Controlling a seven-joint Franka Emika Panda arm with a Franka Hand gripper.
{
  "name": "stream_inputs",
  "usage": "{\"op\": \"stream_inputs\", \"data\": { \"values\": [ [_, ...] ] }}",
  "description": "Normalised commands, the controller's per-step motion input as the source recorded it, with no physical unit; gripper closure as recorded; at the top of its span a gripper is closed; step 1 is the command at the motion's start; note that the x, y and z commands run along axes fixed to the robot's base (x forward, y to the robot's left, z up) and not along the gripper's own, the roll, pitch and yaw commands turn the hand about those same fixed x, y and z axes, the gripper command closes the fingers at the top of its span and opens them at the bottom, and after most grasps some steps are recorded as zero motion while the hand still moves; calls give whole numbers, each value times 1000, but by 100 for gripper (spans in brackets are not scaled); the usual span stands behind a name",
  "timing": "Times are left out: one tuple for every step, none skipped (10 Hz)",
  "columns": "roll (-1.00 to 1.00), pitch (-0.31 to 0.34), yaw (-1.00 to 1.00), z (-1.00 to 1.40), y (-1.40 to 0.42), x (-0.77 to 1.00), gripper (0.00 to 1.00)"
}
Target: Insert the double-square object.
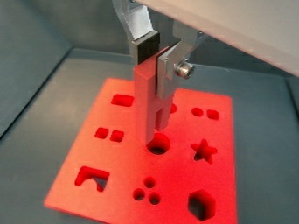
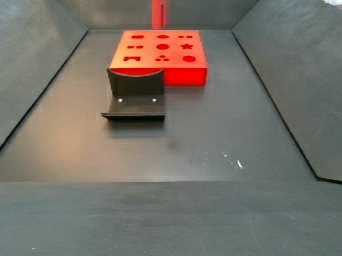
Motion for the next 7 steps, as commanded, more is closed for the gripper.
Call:
{"op": "stream_inputs", "data": {
  "values": [
    [0,0,-1000,-74,0,0,100],
    [0,0,-1000,0,0,0,100],
    [0,0,-1000,0,0,0,100],
    [0,0,-1000,0,0,0,100],
    [0,0,-1000,0,0,0,100],
    [0,0,-1000,0,0,0,100],
    [0,0,-989,0,0,46,100]
  ]
}}
